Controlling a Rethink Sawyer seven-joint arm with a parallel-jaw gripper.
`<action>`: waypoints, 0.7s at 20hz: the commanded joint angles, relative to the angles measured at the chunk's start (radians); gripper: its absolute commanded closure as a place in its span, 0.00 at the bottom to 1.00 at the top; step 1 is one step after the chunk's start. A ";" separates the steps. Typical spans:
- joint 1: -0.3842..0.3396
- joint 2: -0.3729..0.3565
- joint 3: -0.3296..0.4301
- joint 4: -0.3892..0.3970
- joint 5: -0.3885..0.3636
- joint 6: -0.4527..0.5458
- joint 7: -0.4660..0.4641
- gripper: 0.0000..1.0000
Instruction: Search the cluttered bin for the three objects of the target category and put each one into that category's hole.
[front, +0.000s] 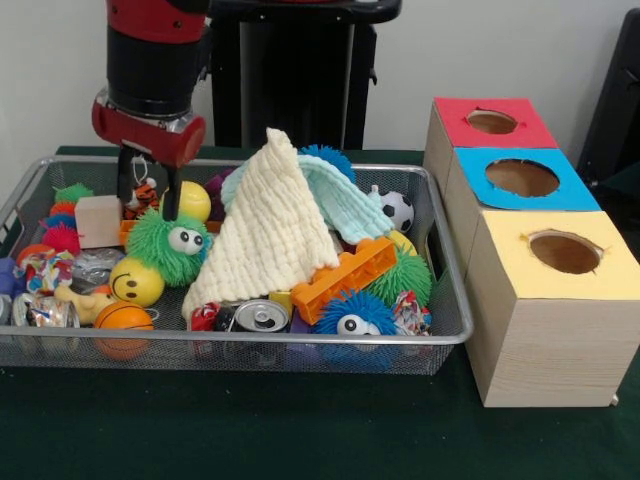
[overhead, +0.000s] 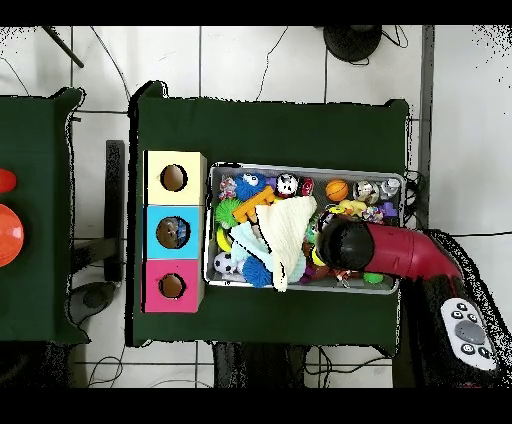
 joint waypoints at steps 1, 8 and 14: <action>0.005 0.148 -0.025 -0.066 -0.075 -0.116 0.068 0.00; 0.043 0.200 -0.093 -0.101 -0.082 -0.169 0.092 0.00; 0.016 0.205 -0.100 -0.127 -0.083 -0.166 0.038 0.00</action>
